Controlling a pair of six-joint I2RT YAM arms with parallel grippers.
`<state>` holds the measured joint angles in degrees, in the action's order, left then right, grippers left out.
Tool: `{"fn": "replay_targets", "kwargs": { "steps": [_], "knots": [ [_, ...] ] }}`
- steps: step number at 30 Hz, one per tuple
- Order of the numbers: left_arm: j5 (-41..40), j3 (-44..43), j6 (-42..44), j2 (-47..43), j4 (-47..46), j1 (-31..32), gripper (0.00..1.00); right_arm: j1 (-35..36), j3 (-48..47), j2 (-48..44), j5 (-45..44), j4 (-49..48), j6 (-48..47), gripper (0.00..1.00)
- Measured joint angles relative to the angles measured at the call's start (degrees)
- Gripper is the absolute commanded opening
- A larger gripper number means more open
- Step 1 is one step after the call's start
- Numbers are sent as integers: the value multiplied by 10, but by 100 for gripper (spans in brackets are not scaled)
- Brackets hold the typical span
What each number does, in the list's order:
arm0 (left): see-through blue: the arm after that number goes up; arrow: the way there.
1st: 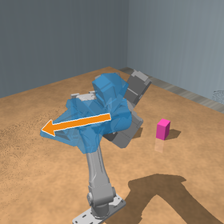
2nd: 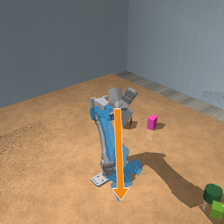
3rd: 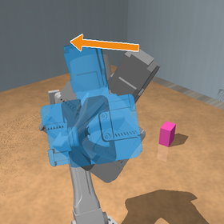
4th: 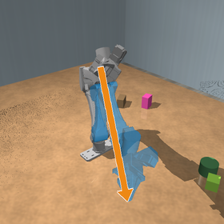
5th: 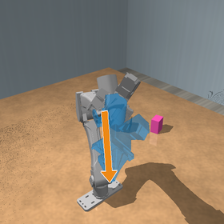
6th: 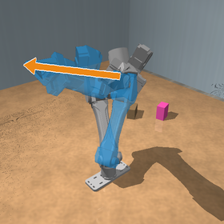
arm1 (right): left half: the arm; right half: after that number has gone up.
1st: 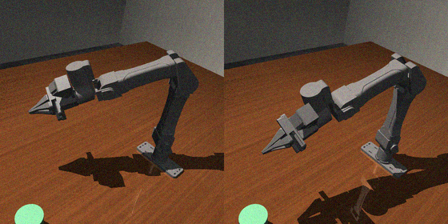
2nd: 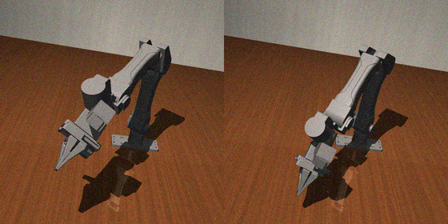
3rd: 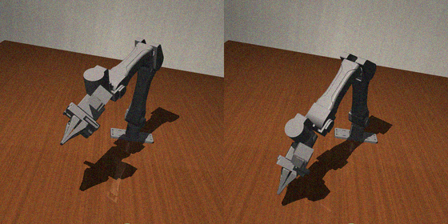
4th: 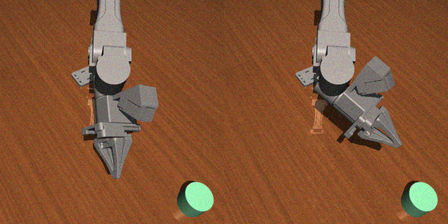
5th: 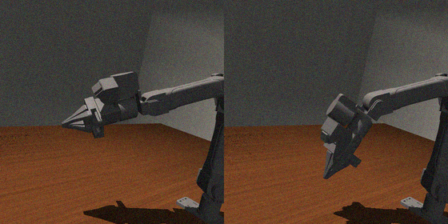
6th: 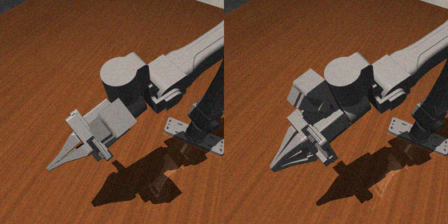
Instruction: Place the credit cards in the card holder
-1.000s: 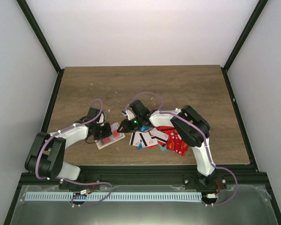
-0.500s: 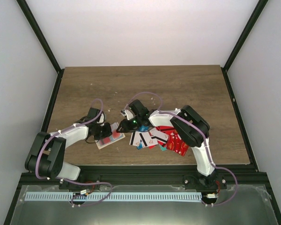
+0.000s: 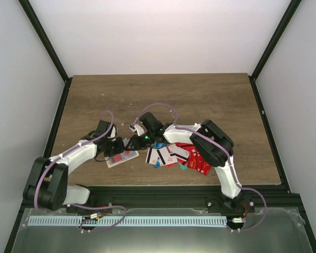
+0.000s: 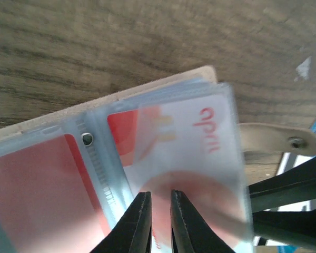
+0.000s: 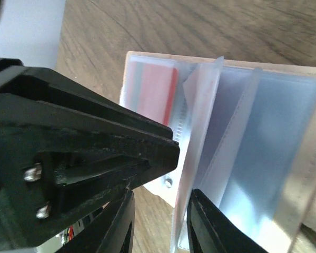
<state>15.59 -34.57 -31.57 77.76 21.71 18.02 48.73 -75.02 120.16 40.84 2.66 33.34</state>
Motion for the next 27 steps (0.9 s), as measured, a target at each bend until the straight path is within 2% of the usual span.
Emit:
{"fn": "replay_targets", "kwargs": {
  "steps": [9,18,27],
  "knots": [
    [-36,-39,-4,-106,77,0,24,16,-32,3,-1,17,4,31],
    [-75,-69,-13,-203,143,0,26,52,-116,56,-5,39,12,34],
    [-104,-73,-17,-244,200,-5,28,79,-194,115,-4,65,19,36]
  ]
}}
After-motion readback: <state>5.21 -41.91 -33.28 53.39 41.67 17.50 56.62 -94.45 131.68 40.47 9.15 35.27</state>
